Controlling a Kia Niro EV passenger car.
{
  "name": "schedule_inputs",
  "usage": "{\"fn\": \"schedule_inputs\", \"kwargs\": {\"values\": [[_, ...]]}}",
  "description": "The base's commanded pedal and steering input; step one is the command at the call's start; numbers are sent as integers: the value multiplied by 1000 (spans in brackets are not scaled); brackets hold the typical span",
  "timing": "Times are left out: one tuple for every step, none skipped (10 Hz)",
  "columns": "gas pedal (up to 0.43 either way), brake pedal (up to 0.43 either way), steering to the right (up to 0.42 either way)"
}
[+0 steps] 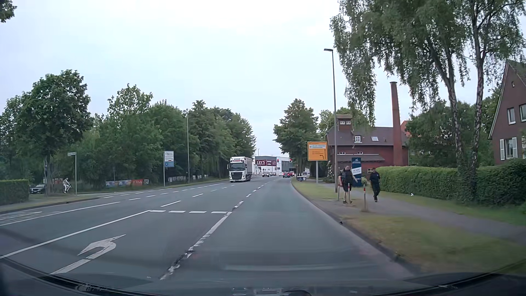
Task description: Follow the waypoints while adhering to traffic rules and regulations
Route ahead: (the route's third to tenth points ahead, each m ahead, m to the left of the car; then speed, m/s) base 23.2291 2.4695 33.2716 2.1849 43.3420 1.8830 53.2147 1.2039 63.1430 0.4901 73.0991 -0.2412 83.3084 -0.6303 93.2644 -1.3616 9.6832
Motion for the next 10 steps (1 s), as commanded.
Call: {"fn": "schedule_inputs", "kwargs": {"values": [[110, 0, -11], [110, 0, -11], [110, 0, -9], [110, 0, -7], [110, 0, -5], [110, 0, -3], [110, 0, -3], [110, 0, -3], [110, 0, -3], [110, 0, -3]]}}
